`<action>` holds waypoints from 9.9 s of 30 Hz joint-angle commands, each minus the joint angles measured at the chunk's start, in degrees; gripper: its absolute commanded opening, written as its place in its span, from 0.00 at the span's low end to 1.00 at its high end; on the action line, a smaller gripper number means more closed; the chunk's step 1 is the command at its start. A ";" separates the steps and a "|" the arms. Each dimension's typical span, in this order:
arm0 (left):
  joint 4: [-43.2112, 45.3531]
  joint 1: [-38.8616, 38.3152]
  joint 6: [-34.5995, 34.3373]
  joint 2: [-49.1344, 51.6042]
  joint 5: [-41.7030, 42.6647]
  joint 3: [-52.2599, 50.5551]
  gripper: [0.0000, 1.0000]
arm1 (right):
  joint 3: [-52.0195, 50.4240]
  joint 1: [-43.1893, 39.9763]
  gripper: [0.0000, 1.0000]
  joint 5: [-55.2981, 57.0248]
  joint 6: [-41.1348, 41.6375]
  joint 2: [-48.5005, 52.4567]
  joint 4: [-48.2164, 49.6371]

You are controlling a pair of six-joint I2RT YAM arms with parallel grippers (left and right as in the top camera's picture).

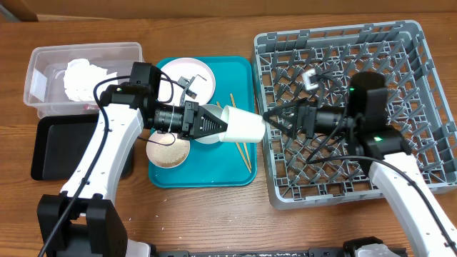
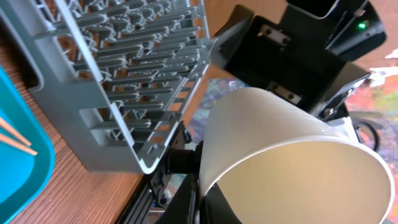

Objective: Sort waste into correct bins and load items into the dishwasher

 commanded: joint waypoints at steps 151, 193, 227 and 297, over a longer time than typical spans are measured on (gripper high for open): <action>-17.33 2.45 -19.80 -1.20 -70.40 20.65 0.50 | 30.18 26.58 0.80 57.57 10.60 23.26 -39.08; -13.94 2.45 -23.39 -1.14 -77.68 20.61 1.00 | 30.14 27.91 0.04 58.40 14.23 42.88 -24.17; -13.51 2.45 -23.39 -1.14 -77.46 20.61 1.00 | 43.32 21.59 0.04 135.21 -30.56 32.33 -18.95; -13.44 2.45 -23.61 -1.14 -77.35 20.61 1.00 | 40.94 29.99 0.96 38.01 -14.16 29.81 -34.18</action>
